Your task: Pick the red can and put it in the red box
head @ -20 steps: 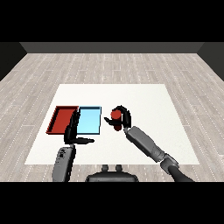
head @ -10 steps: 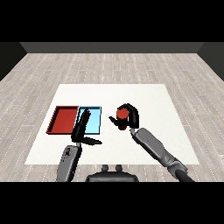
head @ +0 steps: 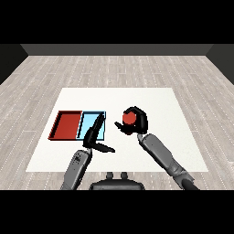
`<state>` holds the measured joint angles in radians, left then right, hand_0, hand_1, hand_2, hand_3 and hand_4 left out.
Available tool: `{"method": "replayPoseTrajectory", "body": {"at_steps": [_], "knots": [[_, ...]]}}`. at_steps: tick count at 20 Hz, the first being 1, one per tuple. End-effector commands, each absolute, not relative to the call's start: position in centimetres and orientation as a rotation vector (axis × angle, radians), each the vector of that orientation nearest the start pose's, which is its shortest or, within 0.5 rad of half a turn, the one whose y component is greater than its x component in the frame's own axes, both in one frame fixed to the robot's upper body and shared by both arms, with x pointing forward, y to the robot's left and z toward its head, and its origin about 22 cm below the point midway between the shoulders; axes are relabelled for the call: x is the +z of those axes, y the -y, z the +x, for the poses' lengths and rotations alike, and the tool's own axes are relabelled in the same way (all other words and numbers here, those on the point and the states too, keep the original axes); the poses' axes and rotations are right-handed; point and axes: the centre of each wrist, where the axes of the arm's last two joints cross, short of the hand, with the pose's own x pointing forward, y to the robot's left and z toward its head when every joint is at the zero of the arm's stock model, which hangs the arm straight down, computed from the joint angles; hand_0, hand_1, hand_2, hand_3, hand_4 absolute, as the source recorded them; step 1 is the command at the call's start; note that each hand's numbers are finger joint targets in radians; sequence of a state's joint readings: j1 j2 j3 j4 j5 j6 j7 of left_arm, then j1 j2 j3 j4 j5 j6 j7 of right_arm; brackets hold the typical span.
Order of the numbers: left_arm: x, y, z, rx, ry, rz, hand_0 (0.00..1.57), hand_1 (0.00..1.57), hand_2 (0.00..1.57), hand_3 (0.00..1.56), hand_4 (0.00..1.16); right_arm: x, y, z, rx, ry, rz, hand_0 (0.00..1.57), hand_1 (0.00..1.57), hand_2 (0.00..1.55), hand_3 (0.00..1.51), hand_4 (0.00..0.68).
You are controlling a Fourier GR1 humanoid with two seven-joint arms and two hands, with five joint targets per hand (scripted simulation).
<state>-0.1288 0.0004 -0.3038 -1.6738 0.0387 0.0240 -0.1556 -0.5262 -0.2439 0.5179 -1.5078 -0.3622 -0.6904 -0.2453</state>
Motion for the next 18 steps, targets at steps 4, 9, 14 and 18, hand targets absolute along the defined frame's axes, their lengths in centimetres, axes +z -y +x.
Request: {"method": "replayPoseTrajectory", "body": {"at_steps": [4,9,14,18], "knots": [[3.0,-12.1,25.5,-0.238,1.870,-0.392,0.00,0.00,0.00,0.00,0.00,11.2,11.2,30.0,-0.026,2.099,0.043,1.57,1.57,1.48,1.42,0.647],[2.9,-11.2,27.1,-0.267,1.815,-0.396,0.00,0.00,0.00,0.00,0.00,9.6,11.8,29.8,-0.002,2.087,0.063,1.57,1.57,1.48,1.42,0.655],[2.0,-10.4,24.9,-0.252,1.745,-0.432,0.00,0.00,0.00,0.00,0.00,10.0,10.2,29.6,0.005,2.093,0.088,1.57,1.57,1.48,1.41,0.651],[2.1,-9.0,27.1,-0.251,1.724,-0.469,0.00,0.00,0.00,0.00,0.00,10.9,8.4,28.6,0.012,2.098,0.101,1.57,1.57,1.48,1.42,0.650]]}}
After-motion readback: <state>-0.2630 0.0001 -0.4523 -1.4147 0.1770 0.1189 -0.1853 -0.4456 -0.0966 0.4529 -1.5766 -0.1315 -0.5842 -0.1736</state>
